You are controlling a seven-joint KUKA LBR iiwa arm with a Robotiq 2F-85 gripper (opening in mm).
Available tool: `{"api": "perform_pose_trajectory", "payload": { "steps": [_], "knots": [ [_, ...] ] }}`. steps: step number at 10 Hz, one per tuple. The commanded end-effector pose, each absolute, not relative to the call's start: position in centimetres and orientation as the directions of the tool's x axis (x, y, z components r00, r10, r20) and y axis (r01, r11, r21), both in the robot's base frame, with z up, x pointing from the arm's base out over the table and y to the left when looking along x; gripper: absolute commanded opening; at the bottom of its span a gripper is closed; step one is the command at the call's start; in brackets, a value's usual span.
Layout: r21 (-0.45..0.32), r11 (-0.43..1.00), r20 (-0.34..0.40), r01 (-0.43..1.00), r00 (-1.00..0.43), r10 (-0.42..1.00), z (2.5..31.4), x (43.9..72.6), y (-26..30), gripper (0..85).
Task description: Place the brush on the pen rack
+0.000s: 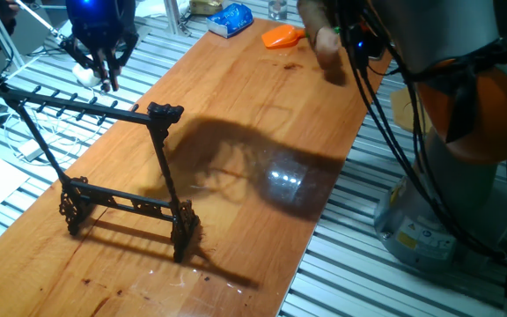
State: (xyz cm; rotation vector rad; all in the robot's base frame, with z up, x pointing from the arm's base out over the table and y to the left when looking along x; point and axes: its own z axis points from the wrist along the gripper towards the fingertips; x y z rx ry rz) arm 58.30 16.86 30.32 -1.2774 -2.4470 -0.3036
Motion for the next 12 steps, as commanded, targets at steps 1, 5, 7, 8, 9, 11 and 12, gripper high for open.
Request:
{"api": "perform_pose_trajectory", "payload": {
  "steps": [1,5,7,8,9,11,12],
  "knots": [
    [0.014,0.568,0.418,0.823,-0.521,0.744,30.3,58.0,17.1,0.0],
    [0.0,0.559,0.502,0.829,-0.483,0.717,30.0,57.0,17.9,0.0],
    [0.001,0.554,0.519,0.832,-0.475,0.711,29.8,56.7,18.1,0.0],
    [0.002,0.552,0.522,0.834,-0.472,0.71,30.1,56.6,18.1,0.0],
    [0.003,0.552,0.526,0.834,-0.471,0.708,30.2,56.6,18.1,0.0],
    [0.002,0.547,0.543,0.837,-0.46,0.702,30.5,56.7,17.9,0.0],
    [0.007,0.535,0.555,0.845,-0.448,0.701,30.6,56.8,17.9,0.0]
  ]
}}
